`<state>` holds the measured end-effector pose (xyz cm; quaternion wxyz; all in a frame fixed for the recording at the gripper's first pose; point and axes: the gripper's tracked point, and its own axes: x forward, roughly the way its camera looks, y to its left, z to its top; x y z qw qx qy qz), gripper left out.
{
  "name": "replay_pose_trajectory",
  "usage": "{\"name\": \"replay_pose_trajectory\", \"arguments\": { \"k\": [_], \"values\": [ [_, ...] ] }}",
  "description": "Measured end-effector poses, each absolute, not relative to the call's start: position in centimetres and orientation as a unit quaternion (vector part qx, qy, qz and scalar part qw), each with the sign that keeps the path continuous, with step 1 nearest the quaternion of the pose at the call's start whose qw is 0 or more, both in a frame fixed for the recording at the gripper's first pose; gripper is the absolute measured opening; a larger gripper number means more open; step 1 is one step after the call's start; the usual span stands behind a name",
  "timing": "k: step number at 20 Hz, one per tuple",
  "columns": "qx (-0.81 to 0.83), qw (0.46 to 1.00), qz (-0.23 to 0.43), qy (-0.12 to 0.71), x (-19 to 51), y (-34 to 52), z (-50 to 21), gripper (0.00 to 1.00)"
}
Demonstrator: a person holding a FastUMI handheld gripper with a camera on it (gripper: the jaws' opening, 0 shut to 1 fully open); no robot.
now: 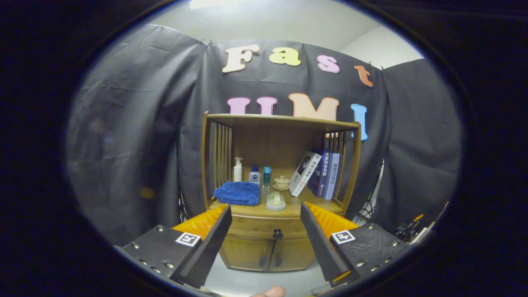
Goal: Pull open the drawer, take out the items inside it, and place them on the countertop above the cabinet.
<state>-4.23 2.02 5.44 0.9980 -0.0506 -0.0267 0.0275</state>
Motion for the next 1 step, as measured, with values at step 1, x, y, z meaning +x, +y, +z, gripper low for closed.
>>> {"name": "replay_pose_trajectory", "arguments": {
  "k": [1],
  "values": [
    [-0.05, 0.998, 0.028, -0.026, -4.19, 2.02, 5.33, 1.0]
  ]
}}
